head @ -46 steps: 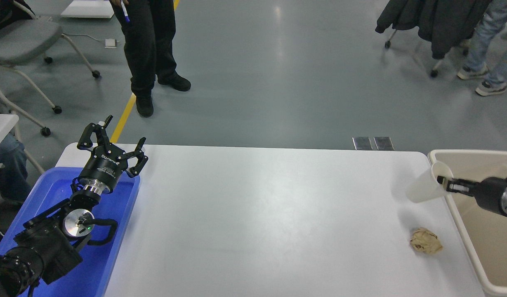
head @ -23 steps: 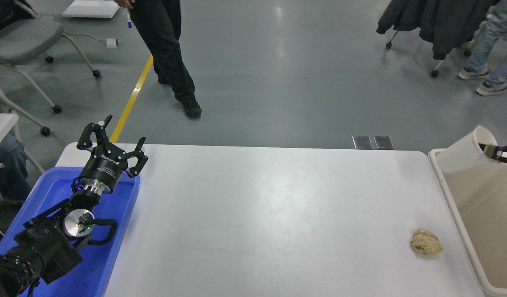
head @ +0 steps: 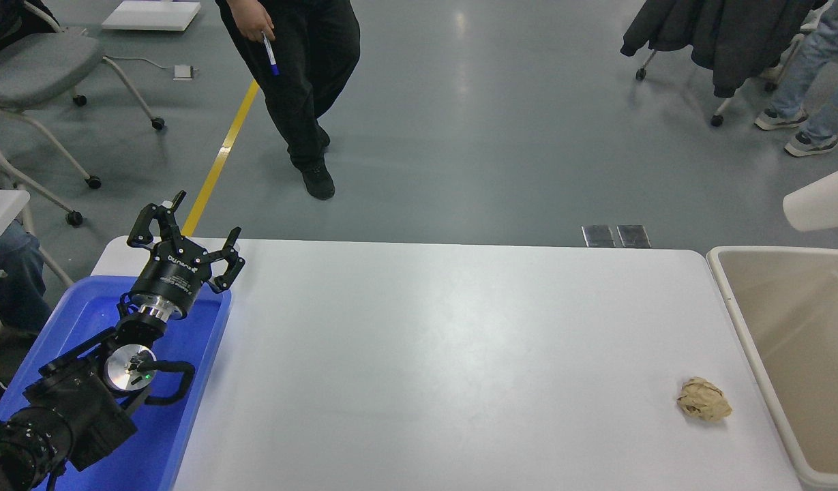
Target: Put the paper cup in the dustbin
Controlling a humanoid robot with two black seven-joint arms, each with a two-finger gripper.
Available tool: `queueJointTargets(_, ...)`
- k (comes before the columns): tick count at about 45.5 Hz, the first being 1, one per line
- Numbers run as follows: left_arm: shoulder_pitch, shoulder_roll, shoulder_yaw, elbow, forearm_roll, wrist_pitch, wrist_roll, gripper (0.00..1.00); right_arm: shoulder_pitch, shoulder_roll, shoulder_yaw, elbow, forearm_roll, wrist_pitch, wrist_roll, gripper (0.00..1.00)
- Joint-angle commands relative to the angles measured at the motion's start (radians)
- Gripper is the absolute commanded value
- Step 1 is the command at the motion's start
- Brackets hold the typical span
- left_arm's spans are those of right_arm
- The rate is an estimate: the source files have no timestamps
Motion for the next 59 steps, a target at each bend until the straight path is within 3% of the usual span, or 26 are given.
queueJointTargets(1, -0.001, 0.000, 0.000, 0.000, 0.000, 0.000, 0.000, 1.00, 0.027, 0.004, 0.004, -0.110, 0.323, 0.103, -0.094, 0.00)
queueJointTargets(17, -0.001, 0.000, 0.000, 0.000, 0.000, 0.000, 0.001, 1.00, -0.048, 0.061, 0.003, -0.217, 1.004, 0.097, -0.414, 0.00)
queueJointTargets(32, 0.001, 0.000, 0.001, 0.000, 0.000, 0.000, 0.000, 1.00, -0.186, 0.237, 0.009, -0.341, 1.383, -0.120, -0.628, 0.00)
queueJointTargets(46, 0.001, 0.000, 0.000, 0.000, 0.000, 0.000, 0.000, 1.00, -0.357, 0.487, 0.170, -0.641, 1.377, -0.238, -0.750, 0.00)
queueJointTargets(52, 0.001, 0.000, 0.001, 0.000, 0.000, 0.000, 0.000, 1.00, -0.384, 0.515, 0.225, -0.654, 1.371, -0.334, -0.754, 0.00)
queueJointTargets(59, 0.001, 0.000, 0.000, 0.000, 0.000, 0.000, 0.000, 1.00, -0.421, 0.558, 0.274, -0.659, 1.352, -0.368, -0.754, 0.00)
